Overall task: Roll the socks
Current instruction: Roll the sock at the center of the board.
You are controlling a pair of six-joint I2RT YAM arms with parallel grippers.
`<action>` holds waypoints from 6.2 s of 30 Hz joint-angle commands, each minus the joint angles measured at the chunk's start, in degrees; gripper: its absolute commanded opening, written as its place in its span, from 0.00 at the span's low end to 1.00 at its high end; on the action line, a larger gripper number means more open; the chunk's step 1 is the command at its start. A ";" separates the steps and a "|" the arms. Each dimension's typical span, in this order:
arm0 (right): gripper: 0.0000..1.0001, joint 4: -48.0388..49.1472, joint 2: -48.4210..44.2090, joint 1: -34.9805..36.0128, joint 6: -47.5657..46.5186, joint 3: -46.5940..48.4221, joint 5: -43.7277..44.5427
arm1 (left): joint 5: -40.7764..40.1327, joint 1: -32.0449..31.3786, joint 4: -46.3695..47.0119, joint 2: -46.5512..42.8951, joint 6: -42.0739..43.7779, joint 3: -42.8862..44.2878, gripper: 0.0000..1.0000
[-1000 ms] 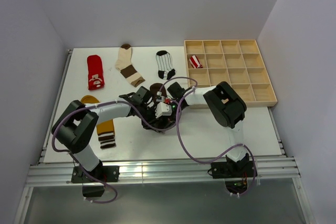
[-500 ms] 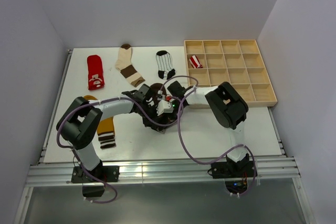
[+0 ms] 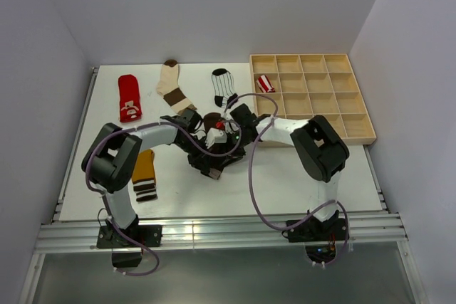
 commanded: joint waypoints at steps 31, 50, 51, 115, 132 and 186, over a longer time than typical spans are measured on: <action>0.42 21.68 -24.90 27.32 -14.91 -14.77 48.54 | 6.98 8.92 -20.41 19.39 -0.74 14.61 0.00; 0.43 18.08 -13.99 31.11 -19.58 -7.29 50.47 | 5.48 10.15 -23.14 20.27 0.67 15.49 0.01; 0.43 17.73 -13.91 31.37 -19.58 -6.85 50.39 | 5.39 10.06 -23.23 20.44 0.67 15.58 0.00; 0.42 14.65 -3.98 31.99 -27.05 -7.11 64.62 | 6.01 10.94 -31.23 23.26 5.86 17.95 0.00; 0.05 9.90 -6.35 28.13 -23.09 -6.85 46.27 | 13.12 14.80 -27.63 18.43 1.91 21.82 0.27; 0.08 -15.59 18.70 5.62 -19.76 24.97 -11.40 | -4.01 8.22 6.56 -21.48 9.28 -11.49 0.50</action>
